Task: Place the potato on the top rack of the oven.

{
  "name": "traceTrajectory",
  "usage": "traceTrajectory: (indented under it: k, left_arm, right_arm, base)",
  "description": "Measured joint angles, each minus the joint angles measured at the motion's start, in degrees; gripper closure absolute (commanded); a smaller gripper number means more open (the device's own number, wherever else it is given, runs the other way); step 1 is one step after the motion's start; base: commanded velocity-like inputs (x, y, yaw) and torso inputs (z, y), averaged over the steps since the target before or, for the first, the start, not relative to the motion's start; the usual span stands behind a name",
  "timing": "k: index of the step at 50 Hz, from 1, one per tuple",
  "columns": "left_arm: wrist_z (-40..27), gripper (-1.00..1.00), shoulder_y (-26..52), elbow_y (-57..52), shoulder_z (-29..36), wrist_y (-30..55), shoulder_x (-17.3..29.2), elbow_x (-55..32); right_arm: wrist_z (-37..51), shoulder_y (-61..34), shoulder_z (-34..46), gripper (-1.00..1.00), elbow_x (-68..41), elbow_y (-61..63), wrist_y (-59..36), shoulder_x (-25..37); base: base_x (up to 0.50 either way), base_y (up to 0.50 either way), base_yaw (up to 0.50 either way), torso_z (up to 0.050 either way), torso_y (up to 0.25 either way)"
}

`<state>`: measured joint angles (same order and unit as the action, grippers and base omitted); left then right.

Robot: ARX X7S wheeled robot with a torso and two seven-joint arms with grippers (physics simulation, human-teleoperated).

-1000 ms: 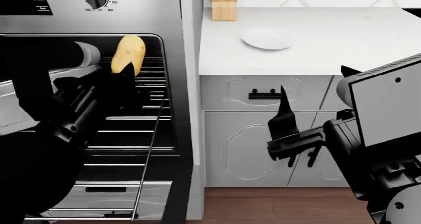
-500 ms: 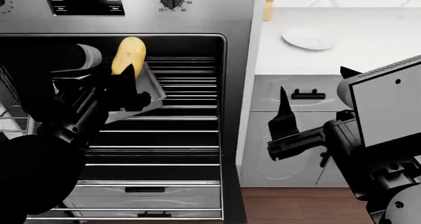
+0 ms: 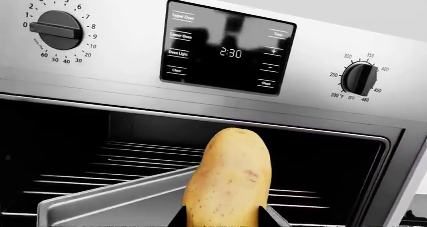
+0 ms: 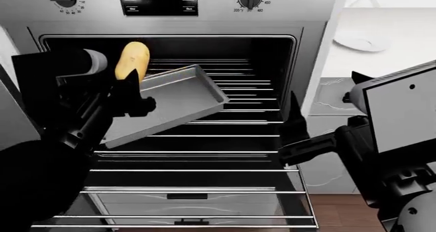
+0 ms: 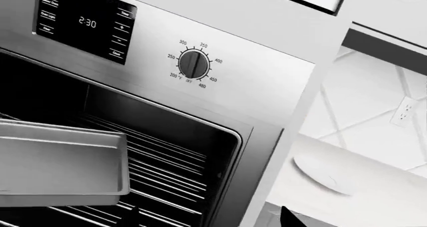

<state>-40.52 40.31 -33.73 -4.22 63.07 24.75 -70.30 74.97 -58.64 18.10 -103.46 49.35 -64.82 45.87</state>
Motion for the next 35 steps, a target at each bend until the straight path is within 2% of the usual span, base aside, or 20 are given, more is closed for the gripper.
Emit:
traceTrajectory:
  k: [12,20,35]
  left_arm:
    - [-0.33,1.00,-0.08,-0.19,0.64,-0.13,-0.04,-0.41]
    - [-0.70,1.00,0.02,-0.33,1.22,-0.12,-0.11,-0.61]
    - [-0.15,1.00,-0.14,0.86,2.91,-0.37,-0.01,0.75]
  right_arm:
    - [-0.25,1.07,-0.91,-1.00,0.50,0.44,0.98,0.86]
    - [-0.99,2.44,-1.87,-1.00,1.00,0.84,1.88,1.44]
    - [-3.02,4.79,-3.22,-1.00,3.44,1.52,2.79,1.74]
  base:
    - [0.01,0.00,0.00,0.000,0.000]
    - [0.50,0.09,0.00,0.000,0.001]
    - [0.01,0.00,0.00,0.000,0.001]
